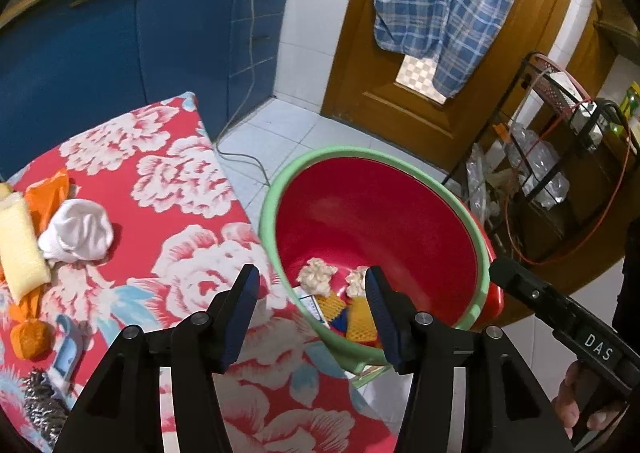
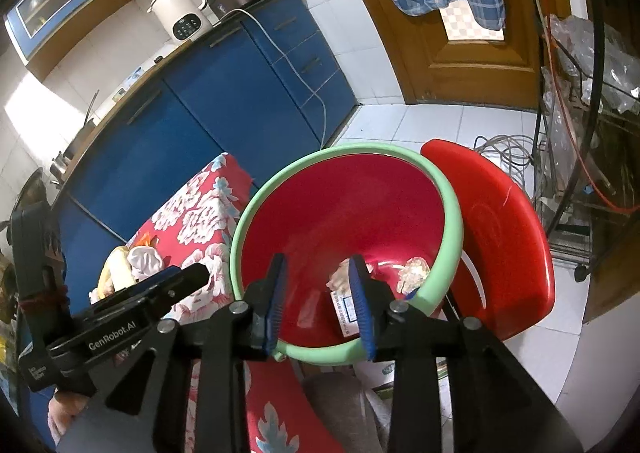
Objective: Collect trash
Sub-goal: 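Open both tools to drop the paper and foam net into the bucket, then move both tools back over the table toward the steel wool and blue piece, then grasp the steel wool scrubber with the left tool while the right tool grasps the blue plastic piece, then carry the steel wool and blue piece over the red bucket with both tools, then open both tools to drop the steel wool and blue piece into the bucket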
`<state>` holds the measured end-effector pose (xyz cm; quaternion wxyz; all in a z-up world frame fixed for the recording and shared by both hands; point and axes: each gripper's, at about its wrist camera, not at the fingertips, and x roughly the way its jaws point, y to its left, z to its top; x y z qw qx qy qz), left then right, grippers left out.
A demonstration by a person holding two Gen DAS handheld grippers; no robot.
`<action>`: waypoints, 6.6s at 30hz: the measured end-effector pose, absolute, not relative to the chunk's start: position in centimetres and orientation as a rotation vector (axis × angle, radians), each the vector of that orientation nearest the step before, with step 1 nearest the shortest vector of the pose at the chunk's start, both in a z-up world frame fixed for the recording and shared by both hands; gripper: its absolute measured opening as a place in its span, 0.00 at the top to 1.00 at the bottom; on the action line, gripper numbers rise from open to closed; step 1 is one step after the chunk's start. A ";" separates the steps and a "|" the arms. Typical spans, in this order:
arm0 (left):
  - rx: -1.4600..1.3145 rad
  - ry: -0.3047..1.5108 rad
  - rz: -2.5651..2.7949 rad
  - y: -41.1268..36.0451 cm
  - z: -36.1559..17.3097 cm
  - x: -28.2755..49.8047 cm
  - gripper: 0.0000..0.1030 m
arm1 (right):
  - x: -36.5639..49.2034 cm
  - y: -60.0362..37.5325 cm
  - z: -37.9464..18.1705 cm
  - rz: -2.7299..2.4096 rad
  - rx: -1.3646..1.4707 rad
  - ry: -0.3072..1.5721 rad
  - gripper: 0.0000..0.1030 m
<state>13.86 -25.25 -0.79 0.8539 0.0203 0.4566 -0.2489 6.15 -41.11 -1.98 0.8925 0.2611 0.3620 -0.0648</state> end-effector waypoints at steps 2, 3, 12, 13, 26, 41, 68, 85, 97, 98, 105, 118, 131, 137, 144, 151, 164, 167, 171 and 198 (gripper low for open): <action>0.035 0.958 -0.522 -24.8 -0.6 13.7 0.45 | 6.1 -40.8 -1.7 -0.127 0.533 0.748 0.64; 0.033 0.957 -0.521 -24.6 -0.5 13.5 0.45 | 6.0 -40.5 -1.6 -0.123 0.528 0.747 0.63; 0.016 0.928 -0.484 -21.9 1.0 12.5 0.45 | 5.0 -39.0 -0.3 -0.108 0.525 0.733 0.54; 0.011 0.923 -0.476 -21.4 1.2 12.3 0.45 | 4.9 -38.7 -0.2 -0.105 0.523 0.731 0.52; -0.045 0.888 -0.367 -14.3 2.4 10.5 0.45 | 4.4 -34.3 1.4 -0.051 0.482 0.726 0.38; -0.092 0.890 -0.244 -7.5 1.7 8.9 0.45 | 4.3 -30.1 1.6 -0.001 0.433 0.749 0.33; -0.174 0.988 -0.200 -3.3 -3.7 9.5 0.58 | 6.1 -26.0 0.7 0.030 0.383 0.815 0.33; -0.240 0.882 -0.147 0.9 -0.8 8.8 0.63 | 10.2 -20.2 -0.4 0.144 0.290 0.865 0.34; -0.273 0.844 -0.070 4.4 -0.6 9.0 0.63 | 14.5 -14.8 -3.2 0.226 0.222 0.928 0.52; -0.276 0.844 -0.068 4.5 -0.6 9.1 0.63 | 15.0 -14.5 -3.6 0.232 0.223 0.938 0.53; -0.294 0.852 -0.063 5.2 -0.9 9.3 0.63 | 16.7 -13.0 -4.8 0.245 0.190 0.966 0.60; -0.289 0.847 -0.067 5.3 -0.7 9.2 0.63 | 18.6 -12.2 -6.3 0.222 0.159 0.952 0.92; -0.260 0.818 -0.122 3.6 1.5 7.8 0.63 | 15.4 -14.5 -3.1 0.214 0.215 0.853 0.96; -0.241 0.808 -0.193 1.2 3.0 7.4 0.63 | 13.8 -16.5 -0.8 0.202 0.233 0.811 0.96; -0.217 0.798 -0.283 -1.8 5.1 7.9 0.63 | 12.3 -19.3 1.7 0.163 0.255 0.765 0.96; -0.156 0.766 -0.355 -5.3 7.7 8.3 0.63 | 10.8 -22.8 5.2 0.095 0.244 0.693 0.96; -0.033 0.743 -0.471 -12.8 10.7 8.6 0.63 | 9.0 -30.8 8.9 -0.051 0.254 0.615 0.96; -0.003 0.740 -0.494 -14.8 11.0 8.9 0.63 | 8.9 -32.5 8.9 -0.075 0.264 0.615 0.96; 0.031 0.744 -0.525 -17.6 10.5 9.4 0.63 | 8.9 -34.9 8.4 -0.102 0.287 0.617 0.96; 0.127 0.933 -0.676 -29.5 -0.4 12.9 0.58 | 11.3 -44.0 -2.8 -0.245 0.449 0.796 0.96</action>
